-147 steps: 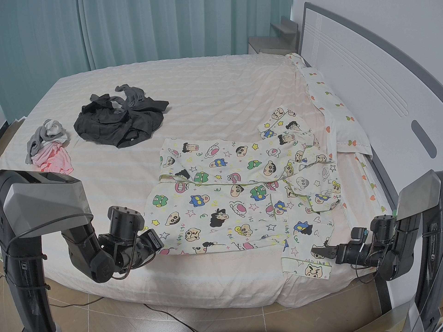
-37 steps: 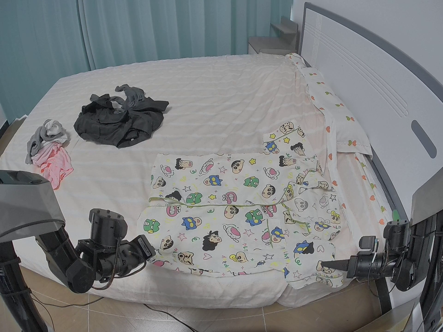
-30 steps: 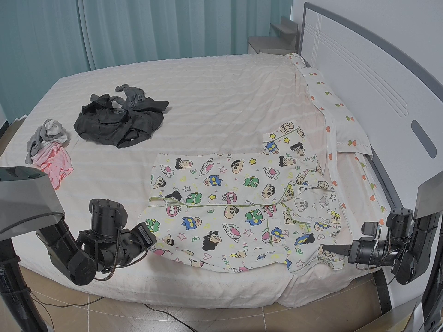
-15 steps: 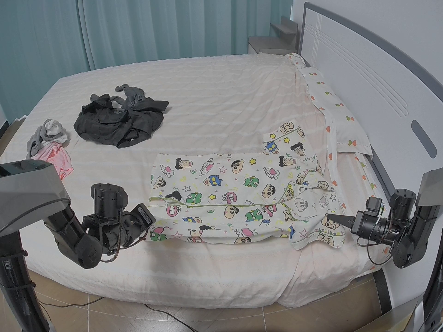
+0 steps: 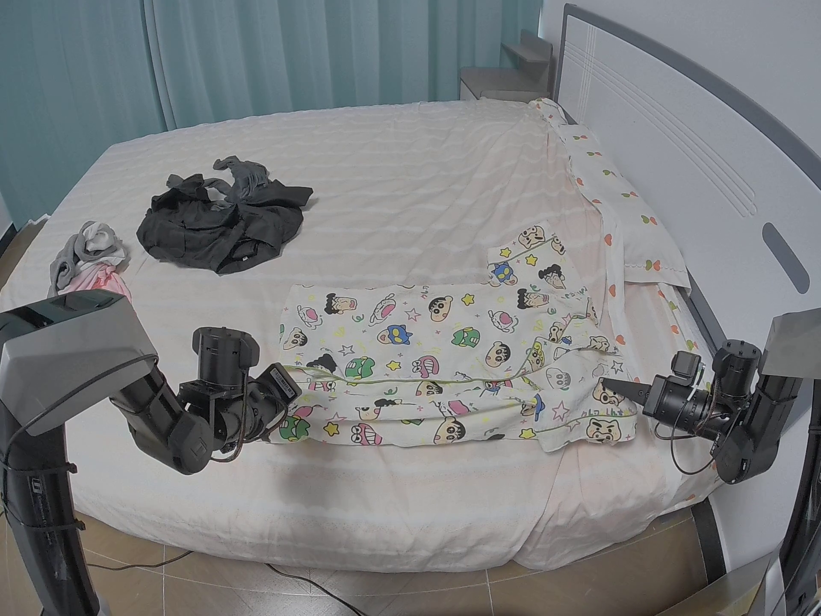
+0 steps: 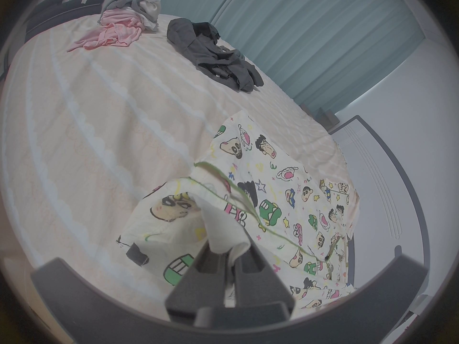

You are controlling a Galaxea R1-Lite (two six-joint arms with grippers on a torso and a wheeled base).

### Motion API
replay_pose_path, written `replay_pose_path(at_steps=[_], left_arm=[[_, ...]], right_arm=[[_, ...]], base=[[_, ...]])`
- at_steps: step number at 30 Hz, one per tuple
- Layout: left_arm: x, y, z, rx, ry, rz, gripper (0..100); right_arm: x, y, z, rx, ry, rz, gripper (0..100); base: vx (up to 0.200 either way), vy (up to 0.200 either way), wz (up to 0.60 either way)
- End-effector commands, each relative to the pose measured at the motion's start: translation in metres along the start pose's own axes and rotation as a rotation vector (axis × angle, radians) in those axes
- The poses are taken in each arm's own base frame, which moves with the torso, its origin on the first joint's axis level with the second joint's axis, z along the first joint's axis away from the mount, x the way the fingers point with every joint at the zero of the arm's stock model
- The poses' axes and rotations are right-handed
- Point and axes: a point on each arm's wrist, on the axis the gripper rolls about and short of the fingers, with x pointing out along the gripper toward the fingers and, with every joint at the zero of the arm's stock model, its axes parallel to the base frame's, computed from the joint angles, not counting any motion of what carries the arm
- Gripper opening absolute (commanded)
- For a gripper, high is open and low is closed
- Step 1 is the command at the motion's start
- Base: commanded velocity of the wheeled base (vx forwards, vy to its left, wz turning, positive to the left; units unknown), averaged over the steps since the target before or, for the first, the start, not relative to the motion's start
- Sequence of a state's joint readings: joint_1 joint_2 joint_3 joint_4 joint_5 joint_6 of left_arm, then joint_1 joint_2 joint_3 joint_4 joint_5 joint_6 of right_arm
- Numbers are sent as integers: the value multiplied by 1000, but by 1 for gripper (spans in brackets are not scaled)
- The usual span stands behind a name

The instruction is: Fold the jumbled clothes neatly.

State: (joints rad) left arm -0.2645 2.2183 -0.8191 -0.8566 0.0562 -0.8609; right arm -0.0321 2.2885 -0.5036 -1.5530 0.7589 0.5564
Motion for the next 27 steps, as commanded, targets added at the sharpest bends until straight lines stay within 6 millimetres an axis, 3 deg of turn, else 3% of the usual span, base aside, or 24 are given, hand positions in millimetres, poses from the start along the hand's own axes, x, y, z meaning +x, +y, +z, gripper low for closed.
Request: replay_pose_path(at_steps=[1, 8, 16, 17, 20, 27], left_arm=[[14, -1, 0, -2, -2, 2, 0], [35, -5, 2, -2, -25, 4, 0], [43, -5, 2, -2, -14, 13, 0], [43, -6, 3, -3, -20, 9, 100], [43, -8, 6, -31, -38, 4, 100], [40, -9, 34, -122, -200, 41, 100]], right_arm=[[8, -11, 0, 2, -17, -14, 0], [18, -20, 4, -11, -35, -8, 0], [25, -30, 3, -11, -36, -9, 0], [26, -30, 3, -13, -36, -8, 0], [28, -31, 4, -14, -39, -6, 0], [29, -31, 6, -21, -46, -5, 0]], base=[[0, 0, 0], [0, 0, 0], [0, 0, 0], [0, 0, 0], [0, 0, 0], [0, 0, 0]])
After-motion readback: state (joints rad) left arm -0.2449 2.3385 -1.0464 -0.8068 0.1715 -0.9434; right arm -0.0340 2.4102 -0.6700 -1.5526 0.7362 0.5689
